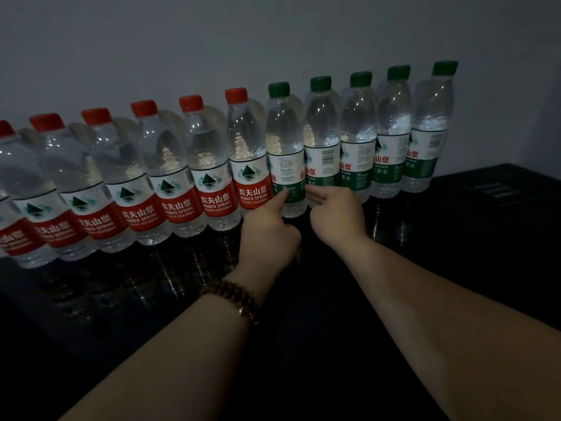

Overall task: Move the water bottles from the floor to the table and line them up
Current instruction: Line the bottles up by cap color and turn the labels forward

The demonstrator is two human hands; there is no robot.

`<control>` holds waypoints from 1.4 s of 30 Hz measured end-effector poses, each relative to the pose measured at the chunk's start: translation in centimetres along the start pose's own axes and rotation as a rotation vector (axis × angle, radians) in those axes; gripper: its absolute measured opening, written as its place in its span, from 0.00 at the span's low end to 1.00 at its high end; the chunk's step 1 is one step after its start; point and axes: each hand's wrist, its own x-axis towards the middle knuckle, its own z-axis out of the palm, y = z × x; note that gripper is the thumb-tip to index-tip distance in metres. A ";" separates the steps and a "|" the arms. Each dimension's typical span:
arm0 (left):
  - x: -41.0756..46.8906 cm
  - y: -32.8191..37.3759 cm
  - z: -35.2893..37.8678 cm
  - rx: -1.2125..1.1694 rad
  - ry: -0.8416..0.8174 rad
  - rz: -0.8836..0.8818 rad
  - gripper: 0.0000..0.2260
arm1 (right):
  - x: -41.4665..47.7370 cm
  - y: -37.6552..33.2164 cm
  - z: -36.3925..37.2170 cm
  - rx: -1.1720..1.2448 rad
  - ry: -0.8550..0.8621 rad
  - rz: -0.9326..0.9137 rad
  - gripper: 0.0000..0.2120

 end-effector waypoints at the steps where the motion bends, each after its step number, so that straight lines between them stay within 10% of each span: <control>1: 0.1 0.0 0.0 -0.001 -0.012 -0.007 0.34 | 0.0 0.0 0.0 0.009 -0.002 0.007 0.30; 42: 0.2 -0.1 0.2 -0.106 0.005 -0.065 0.33 | 0.4 0.4 0.3 0.047 0.025 0.018 0.28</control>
